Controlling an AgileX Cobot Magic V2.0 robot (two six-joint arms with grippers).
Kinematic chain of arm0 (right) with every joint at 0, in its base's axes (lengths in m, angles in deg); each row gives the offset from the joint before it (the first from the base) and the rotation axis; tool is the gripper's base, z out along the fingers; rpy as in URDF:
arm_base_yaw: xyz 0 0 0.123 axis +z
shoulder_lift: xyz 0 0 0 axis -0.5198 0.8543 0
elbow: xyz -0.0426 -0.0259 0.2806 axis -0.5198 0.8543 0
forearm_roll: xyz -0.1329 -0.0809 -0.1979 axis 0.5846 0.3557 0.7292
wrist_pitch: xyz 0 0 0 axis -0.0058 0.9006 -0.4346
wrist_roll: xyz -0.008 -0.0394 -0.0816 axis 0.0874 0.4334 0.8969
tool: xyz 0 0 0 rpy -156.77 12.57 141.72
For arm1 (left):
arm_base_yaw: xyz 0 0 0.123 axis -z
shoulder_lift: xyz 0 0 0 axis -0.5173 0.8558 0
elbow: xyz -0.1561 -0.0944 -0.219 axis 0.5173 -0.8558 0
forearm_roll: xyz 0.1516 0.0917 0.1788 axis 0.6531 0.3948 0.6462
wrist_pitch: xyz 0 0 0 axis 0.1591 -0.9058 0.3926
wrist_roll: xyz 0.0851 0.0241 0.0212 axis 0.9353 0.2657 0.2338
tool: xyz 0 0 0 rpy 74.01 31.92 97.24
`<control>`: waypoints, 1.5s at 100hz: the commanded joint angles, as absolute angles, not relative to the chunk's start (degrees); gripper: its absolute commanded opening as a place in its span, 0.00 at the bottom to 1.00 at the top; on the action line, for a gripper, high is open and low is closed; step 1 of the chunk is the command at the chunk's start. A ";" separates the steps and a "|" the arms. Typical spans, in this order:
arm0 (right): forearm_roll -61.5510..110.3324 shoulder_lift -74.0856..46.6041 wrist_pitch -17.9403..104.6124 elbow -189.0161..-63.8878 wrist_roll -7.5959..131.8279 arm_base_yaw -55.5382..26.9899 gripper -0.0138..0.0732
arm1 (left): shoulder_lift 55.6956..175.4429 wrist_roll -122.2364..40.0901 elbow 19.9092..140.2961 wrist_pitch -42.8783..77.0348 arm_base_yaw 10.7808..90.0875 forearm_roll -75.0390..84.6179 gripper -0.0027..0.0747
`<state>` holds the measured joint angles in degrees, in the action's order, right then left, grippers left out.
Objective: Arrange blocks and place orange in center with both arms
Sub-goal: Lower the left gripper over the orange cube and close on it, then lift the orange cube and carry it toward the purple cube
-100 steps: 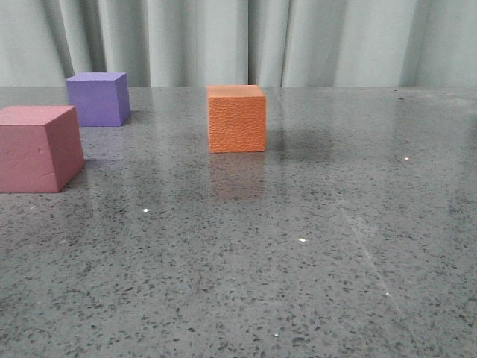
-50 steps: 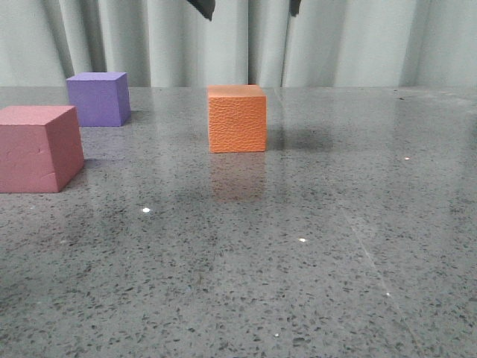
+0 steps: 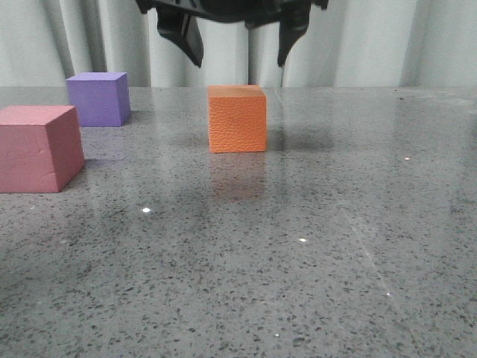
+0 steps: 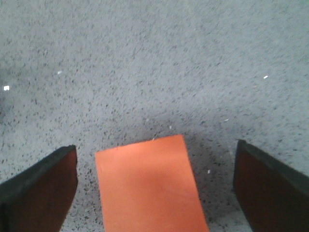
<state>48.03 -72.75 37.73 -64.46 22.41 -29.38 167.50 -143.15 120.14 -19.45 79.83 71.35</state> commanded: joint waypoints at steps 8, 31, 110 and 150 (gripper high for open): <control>47.98 -73.83 32.72 -65.26 23.02 -29.70 0.02 | 166.50 -144.28 122.12 -19.42 79.78 72.96 0.82; 47.98 -73.83 32.72 -65.26 23.02 -29.70 0.02 | 168.76 -147.14 122.12 -19.91 79.41 72.40 0.82; 47.98 -73.83 32.72 -65.26 23.02 -29.70 0.02 | 163.28 -142.25 122.12 -16.93 78.30 72.68 0.14; 47.98 -73.83 32.72 -65.26 23.02 -29.70 0.02 | 150.91 -136.43 114.42 -14.53 69.17 74.93 0.14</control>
